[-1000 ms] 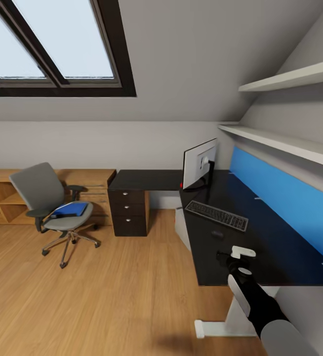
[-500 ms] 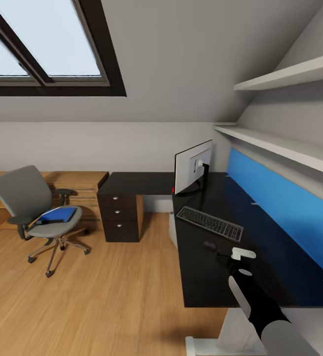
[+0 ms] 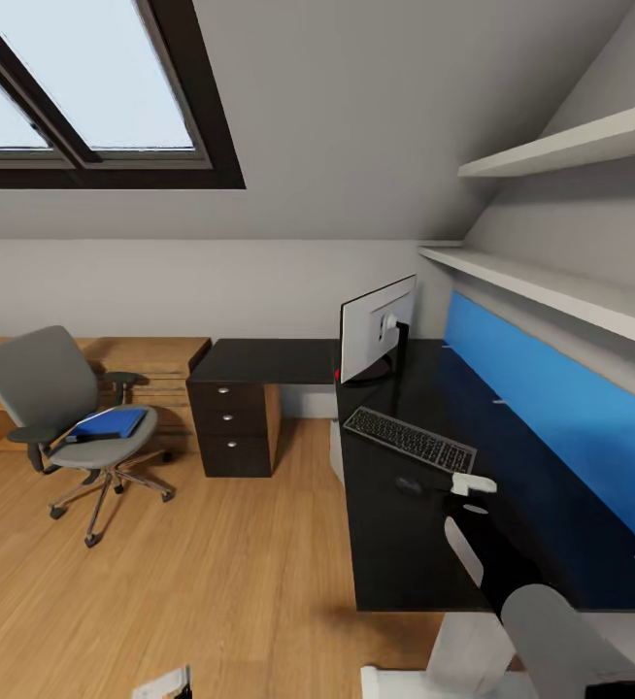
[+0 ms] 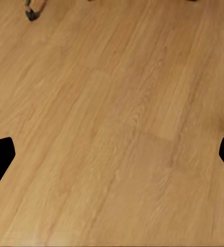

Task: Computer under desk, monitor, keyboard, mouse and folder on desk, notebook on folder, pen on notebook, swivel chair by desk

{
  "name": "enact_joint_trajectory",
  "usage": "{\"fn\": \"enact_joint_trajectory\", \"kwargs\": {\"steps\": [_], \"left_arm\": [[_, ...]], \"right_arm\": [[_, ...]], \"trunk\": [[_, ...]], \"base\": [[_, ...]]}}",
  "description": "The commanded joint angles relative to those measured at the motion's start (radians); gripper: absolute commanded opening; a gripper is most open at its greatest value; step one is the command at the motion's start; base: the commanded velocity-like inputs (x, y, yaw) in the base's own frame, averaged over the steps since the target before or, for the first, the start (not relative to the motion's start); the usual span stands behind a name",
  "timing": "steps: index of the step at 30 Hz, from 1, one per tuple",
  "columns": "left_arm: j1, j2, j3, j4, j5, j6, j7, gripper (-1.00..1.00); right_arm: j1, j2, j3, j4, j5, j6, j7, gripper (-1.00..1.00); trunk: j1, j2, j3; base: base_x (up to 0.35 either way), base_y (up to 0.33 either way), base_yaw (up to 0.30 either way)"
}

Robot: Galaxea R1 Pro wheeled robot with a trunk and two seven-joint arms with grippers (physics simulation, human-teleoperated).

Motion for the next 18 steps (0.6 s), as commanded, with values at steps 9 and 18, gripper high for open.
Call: {"fn": "enact_joint_trajectory", "kwargs": {"steps": [9, 18], "left_arm": [[-0.175, -0.003, 0.002, -0.171, 0.048, 0.528, 0.005, 1.00], [-0.403, -0.003, -0.001, -0.019, 0.226, 0.656, -0.003, 1.00]], "right_arm": [[-0.250, 0.004, 0.008, 0.252, -0.013, 0.058, 0.047, 1.00], [-0.320, 0.105, 0.005, 0.351, -0.011, 0.112, 0.066, 1.00]], "trunk": [[0.000, -0.001, -0.002], [0.000, -0.001, -0.002]], "base": [[0.000, 0.000, 0.000], [0.000, 0.000, 0.000]]}}
